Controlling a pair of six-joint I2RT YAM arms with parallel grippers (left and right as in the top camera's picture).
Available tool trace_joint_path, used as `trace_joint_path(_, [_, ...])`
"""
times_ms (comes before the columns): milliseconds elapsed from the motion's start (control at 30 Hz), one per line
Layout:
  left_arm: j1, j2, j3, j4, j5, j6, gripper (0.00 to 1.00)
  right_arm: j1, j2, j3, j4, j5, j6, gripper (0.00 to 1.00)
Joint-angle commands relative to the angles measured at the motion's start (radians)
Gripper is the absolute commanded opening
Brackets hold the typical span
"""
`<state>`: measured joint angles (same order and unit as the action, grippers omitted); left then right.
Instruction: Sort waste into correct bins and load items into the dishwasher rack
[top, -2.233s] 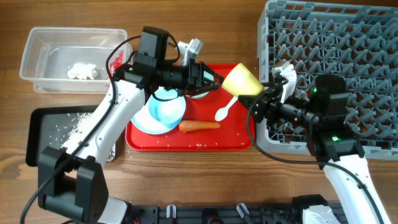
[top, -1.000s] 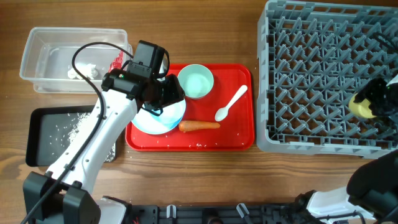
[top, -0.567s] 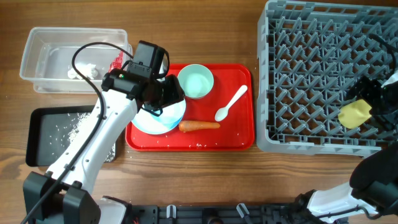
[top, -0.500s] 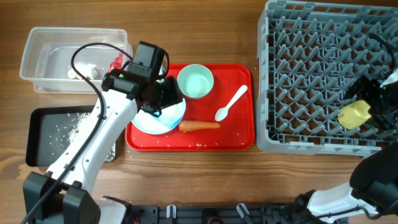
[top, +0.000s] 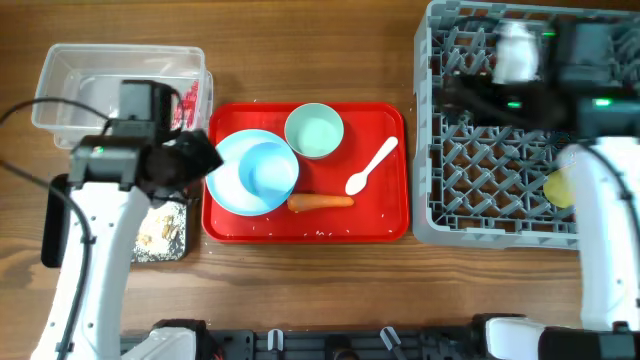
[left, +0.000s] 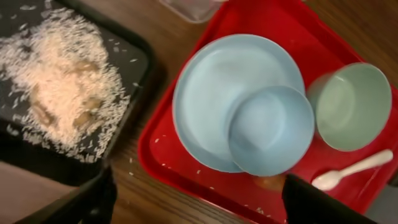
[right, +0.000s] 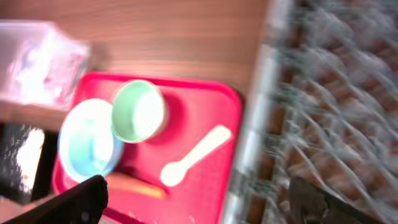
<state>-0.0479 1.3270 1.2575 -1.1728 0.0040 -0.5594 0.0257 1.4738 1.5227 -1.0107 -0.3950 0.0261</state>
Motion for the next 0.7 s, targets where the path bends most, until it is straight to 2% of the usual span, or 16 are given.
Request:
trace_joint_path(0, [0.074,-0.005,0.003,-0.030,-0.024,0.005,0.91,0.194,0.071,0.007,0.060,0.091,0.082,0.93])
trace_joint_path(67, [0.090,-0.005,0.003,-0.036,-0.025,0.005,0.92,0.298,0.145,0.007,0.097,0.156,0.135,0.91])
trace_joint_path(133, [0.092,-0.005,0.003,-0.035,-0.025,0.005,0.93,0.372,0.227,0.007,0.132,0.195,0.193,0.85])
trace_joint_path(267, [0.092,-0.005,0.003,-0.036,-0.025,0.005,0.93,0.452,0.391,0.007,0.200,0.260,0.283,0.69])
trace_joint_path(333, [0.092,-0.005,0.003,-0.037,-0.024,0.005,0.93,0.465,0.459,0.007,0.220,0.296,0.339,0.66])
trace_joint_path(467, [0.092,-0.005,0.003,-0.037,-0.024,0.005,0.93,0.468,0.594,0.007,0.282,0.311,0.449,0.43])
trace_joint_path(600, [0.092,-0.005,0.003,-0.037,-0.024,0.005,0.92,0.468,0.620,0.007,0.332,0.311,0.452,0.24])
trace_joint_path(667, [0.092,-0.005,0.003,-0.037,-0.024,0.005,0.92,0.467,0.618,0.007,0.336,0.325,0.452,0.04])
